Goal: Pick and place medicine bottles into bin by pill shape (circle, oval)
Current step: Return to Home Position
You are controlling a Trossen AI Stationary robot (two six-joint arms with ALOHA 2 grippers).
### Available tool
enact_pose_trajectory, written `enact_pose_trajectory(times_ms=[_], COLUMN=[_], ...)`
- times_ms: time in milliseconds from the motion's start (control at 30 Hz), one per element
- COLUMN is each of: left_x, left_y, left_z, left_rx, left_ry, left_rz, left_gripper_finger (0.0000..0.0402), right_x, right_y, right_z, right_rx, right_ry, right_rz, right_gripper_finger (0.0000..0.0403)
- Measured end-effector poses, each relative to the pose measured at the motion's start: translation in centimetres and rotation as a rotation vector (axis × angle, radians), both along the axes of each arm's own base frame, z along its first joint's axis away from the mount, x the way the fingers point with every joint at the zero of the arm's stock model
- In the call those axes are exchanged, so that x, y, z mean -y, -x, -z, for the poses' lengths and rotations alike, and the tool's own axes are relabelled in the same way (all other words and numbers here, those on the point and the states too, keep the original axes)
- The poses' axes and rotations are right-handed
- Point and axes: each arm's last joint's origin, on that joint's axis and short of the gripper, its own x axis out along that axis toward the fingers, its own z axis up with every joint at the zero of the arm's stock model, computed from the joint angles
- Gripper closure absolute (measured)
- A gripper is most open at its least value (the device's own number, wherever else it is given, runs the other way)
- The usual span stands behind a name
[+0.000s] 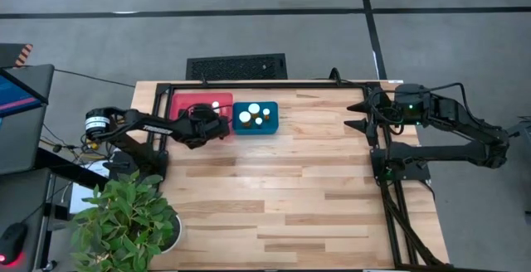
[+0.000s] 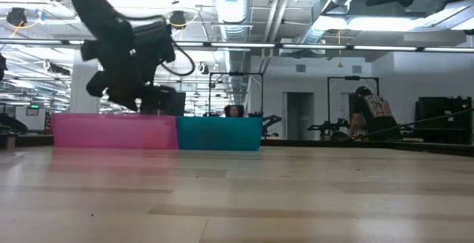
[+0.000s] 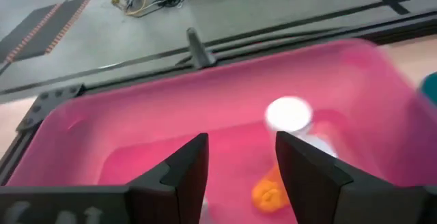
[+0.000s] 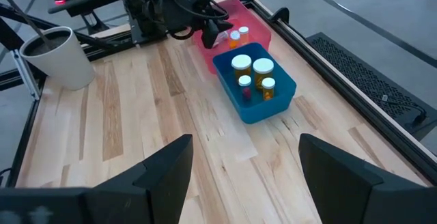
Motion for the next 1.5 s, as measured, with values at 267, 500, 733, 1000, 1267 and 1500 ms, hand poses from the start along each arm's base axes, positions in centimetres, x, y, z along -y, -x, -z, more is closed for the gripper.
enact_pose_trajectory(times_ms=[267, 500, 733, 1000, 1267, 1500], left_x=[0.5, 1.8, 3.8, 5.9, 7.2, 7.5], left_y=[-2.9, -3.5, -0.7, 6.0, 13.8, 15.2], left_z=[-4.9, -12.4, -20.5, -27.3, -27.0, -19.5], left_rx=[0.045, 0.155, 0.287, 0.475, 0.604, 0.713], left_ry=[0.125, 0.217, 0.206, 0.064, -0.090, -0.077], left_rz=[0.107, 0.271, 0.488, 0.673, 0.928, 0.989], left_gripper_finger=[0.0236, 0.0236, 0.0236, 0.0236, 0.0236, 0.0236], right_x=[0.0, 0.1, 0.0, 0.4, 1.2, 2.3], right_y=[-0.1, -0.3, -0.1, -0.8, 0.3, 0.0], right_z=[-0.3, -0.8, -0.2, -2.8, -3.6, 0.7], right_rx=[0.030, 0.092, 0.030, 0.272, 0.396, 0.427], right_ry=[0.005, 0.022, 0.000, 0.174, 0.286, 0.203], right_rz=[0.001, 0.001, 0.002, -0.025, -0.024, 0.007], right_gripper_finger=[0.0127, 0.0127, 0.0127, 0.0127, 0.0127, 0.0127])
